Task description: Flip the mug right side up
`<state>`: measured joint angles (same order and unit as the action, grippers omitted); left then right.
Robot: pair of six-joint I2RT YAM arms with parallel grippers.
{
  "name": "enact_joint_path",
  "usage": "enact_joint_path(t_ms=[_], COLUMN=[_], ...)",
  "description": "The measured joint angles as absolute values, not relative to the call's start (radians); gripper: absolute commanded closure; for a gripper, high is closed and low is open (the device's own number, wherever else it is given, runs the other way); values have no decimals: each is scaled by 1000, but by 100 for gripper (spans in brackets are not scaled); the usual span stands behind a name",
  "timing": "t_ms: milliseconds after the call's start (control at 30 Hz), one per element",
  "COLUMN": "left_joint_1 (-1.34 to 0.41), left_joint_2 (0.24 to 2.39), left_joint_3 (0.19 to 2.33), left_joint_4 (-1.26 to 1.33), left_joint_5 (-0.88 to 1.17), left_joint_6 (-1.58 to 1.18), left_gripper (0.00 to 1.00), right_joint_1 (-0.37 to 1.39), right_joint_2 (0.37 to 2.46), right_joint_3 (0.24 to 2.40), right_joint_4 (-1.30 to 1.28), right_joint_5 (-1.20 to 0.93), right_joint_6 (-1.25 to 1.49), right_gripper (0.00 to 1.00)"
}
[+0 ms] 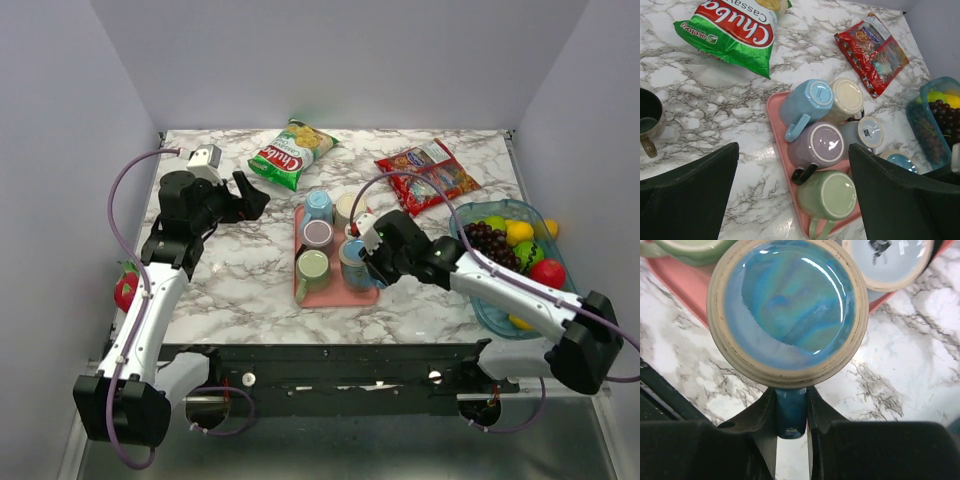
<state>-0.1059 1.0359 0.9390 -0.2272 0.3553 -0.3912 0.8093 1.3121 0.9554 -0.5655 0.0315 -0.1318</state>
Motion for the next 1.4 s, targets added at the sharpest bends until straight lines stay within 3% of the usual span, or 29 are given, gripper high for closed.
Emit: enact_joint_path(t_ms=[467,833,1133,1400], left_joint_1=[-106,-142,-407,-567], left_joint_2=[943,868,875,977], left_joint_3=[933,819,765,758], left_joint_4=[-222,-29,236,522], left_joint_5=[509,765,789,627], left_joint_6=[-461,-557,-706,-864], left_gripper=[1,1,1,1], right_joint_1=[809,809,809,809], right_joint_2=[922,864,897,921], right_joint_3=[964,979,1003,1018], right_joint_4=[-511,-220,38,185], right_joint_5=[25,10,-10,-73], right_joint_6=[17,247,347,400], right_gripper=[99,99,99,99])
